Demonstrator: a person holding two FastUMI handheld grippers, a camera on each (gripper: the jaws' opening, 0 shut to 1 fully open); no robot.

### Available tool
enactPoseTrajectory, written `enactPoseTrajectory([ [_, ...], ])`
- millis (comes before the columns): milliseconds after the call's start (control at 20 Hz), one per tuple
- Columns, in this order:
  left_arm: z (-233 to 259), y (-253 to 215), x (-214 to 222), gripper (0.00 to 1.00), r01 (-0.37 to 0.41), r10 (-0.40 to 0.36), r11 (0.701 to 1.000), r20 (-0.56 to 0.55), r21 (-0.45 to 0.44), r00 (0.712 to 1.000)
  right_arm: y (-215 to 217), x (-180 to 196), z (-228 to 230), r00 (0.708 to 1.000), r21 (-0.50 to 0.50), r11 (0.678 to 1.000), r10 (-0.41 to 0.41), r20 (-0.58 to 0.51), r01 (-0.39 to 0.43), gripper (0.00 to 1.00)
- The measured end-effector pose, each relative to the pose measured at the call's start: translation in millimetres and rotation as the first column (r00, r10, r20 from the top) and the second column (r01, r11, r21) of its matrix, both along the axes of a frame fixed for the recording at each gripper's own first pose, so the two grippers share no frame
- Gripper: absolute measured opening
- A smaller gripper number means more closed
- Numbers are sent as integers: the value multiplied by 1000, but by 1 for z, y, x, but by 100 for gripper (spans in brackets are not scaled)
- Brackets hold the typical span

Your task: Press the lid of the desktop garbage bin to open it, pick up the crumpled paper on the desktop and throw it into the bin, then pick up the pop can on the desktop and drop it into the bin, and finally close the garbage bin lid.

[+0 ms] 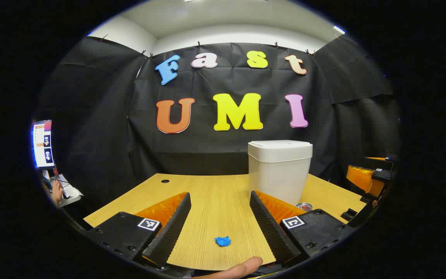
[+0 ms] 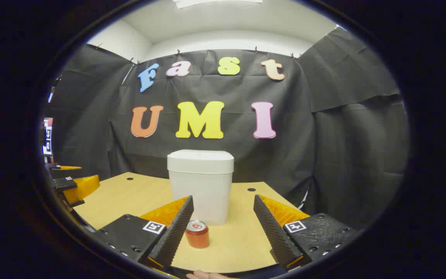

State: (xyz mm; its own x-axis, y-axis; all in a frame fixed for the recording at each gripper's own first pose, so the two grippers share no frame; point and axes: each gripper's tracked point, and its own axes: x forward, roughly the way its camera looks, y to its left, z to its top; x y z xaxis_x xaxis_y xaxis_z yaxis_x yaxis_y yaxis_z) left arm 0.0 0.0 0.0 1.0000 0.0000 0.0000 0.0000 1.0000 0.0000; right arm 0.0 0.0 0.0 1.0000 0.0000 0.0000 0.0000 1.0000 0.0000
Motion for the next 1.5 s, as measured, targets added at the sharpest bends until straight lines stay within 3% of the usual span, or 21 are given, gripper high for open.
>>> enactPoseTrajectory([
  [1500, -12, 14, 6, 99, -36, 36, 999, -44, -5, 998, -10, 18, -30, 998, -33, 999, -33, -53, 31, 94],
])
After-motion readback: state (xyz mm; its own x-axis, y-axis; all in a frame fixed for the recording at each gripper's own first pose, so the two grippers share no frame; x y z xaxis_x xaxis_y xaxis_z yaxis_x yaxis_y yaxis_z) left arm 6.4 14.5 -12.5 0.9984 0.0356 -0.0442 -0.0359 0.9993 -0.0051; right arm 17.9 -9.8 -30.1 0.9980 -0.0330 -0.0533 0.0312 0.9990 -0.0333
